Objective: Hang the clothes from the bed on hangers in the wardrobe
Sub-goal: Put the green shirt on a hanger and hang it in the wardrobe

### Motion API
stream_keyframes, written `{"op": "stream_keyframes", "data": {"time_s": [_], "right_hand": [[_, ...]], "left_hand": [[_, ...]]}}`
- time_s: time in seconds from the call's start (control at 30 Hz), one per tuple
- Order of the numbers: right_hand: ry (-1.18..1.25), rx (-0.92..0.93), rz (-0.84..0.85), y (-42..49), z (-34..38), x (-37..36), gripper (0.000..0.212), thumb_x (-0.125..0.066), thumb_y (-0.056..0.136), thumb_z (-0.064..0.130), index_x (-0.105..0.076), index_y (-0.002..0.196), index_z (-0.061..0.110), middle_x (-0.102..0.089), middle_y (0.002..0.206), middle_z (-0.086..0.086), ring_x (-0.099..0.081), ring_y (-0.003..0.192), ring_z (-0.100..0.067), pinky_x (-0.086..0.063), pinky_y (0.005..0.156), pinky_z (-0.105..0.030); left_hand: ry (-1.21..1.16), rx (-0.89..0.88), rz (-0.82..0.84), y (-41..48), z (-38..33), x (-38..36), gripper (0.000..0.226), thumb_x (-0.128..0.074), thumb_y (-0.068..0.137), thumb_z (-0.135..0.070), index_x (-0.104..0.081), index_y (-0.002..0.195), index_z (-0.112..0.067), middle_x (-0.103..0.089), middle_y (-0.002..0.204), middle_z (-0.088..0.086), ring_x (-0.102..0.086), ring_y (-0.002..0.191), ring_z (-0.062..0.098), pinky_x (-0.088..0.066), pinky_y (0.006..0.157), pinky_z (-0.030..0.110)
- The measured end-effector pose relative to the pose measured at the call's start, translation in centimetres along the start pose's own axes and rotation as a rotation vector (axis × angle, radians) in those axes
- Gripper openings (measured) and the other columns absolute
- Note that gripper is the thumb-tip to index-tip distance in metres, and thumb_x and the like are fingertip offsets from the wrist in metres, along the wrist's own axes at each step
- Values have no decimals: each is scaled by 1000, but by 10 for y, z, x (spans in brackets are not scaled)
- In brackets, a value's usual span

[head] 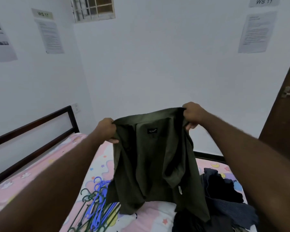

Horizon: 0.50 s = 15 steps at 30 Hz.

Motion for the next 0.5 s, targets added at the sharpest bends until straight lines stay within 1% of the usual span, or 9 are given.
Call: {"op": "stream_keyframes", "data": {"time_s": [0.03,0.1,0.17,0.23,0.27,0.3,0.33,0.43,0.5], "right_hand": [[260,-36,16,0,0,-4,31,-28,87,-7,-54,101,1,-68,75,-27,-68,51,-33,-57,47,-35],[695,-69,-26,2,0,0,34,-27,93,-5,-55,112,3,-67,94,-29,-69,55,-33,-60,53,-38],[968,-58,-99,-2,4,2,35,-26,95,-3,-55,112,7,-64,103,-23,-69,65,-31,-61,61,-37],[1132,-15,-230,-7,15,13,36,-27,93,-5,-57,109,7,-64,103,-19,-70,78,-31,-62,71,-38],[1196,5,-299,-7,17,21,35,-29,92,-6,-58,107,8,-64,102,-17,-70,84,-30,-61,75,-38],[1237,51,-333,-32,23,24,34,-32,90,-6,-60,102,9,-65,101,-15,-70,88,-29,-61,78,-38],[1219,72,-342,-54,28,23,32,-36,87,-6,-61,96,11,-66,98,-13,-70,92,-29,-61,81,-38],[1065,-4,-409,-59,21,19,29,-45,79,-3,-64,85,18,-67,90,-9,-70,94,-32,-60,81,-44],[1092,-4,-473,-69,13,20,26,-51,75,-1,-65,83,19,-69,88,-8,-71,86,-29,-61,80,-46]], "left_hand": [[-275,73,-18,-4,-1,-4,15,-39,96,-1,-54,101,-2,-61,104,21,-67,83,33,-60,59,37],[-746,177,-70,-6,-7,-9,22,-34,98,3,-56,98,-1,-60,114,25,-66,93,38,-61,61,40],[-951,153,-97,-10,-20,-3,32,-27,98,5,-59,97,-1,-60,117,24,-63,102,38,-61,59,35],[-982,92,-154,-14,-36,18,37,-26,98,6,-62,102,0,-61,119,22,-62,106,34,-61,64,33],[-978,46,-187,-11,-46,27,36,-27,97,6,-62,105,0,-62,118,21,-62,107,32,-61,70,33],[-948,-29,-218,-39,-52,47,34,-30,97,6,-62,104,-2,-62,116,19,-62,107,30,-60,77,34],[-884,-82,-240,-65,-54,61,31,-33,96,6,-62,101,-6,-62,112,16,-62,107,27,-59,83,35],[-726,-82,-279,-72,-51,60,25,-44,95,3,-58,89,-16,-59,95,5,-61,100,22,-56,89,37],[-714,-134,-299,-83,-50,58,15,-49,97,-3,-56,99,-17,-56,95,-1,-59,98,15,-55,91,33]]}}
Point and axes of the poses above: each hand's wrist, its own y-axis towards the middle knuckle, its own x-axis out of the back of the hand, z = x × y, the point moved 7 cm from there along y, towards the middle knuckle
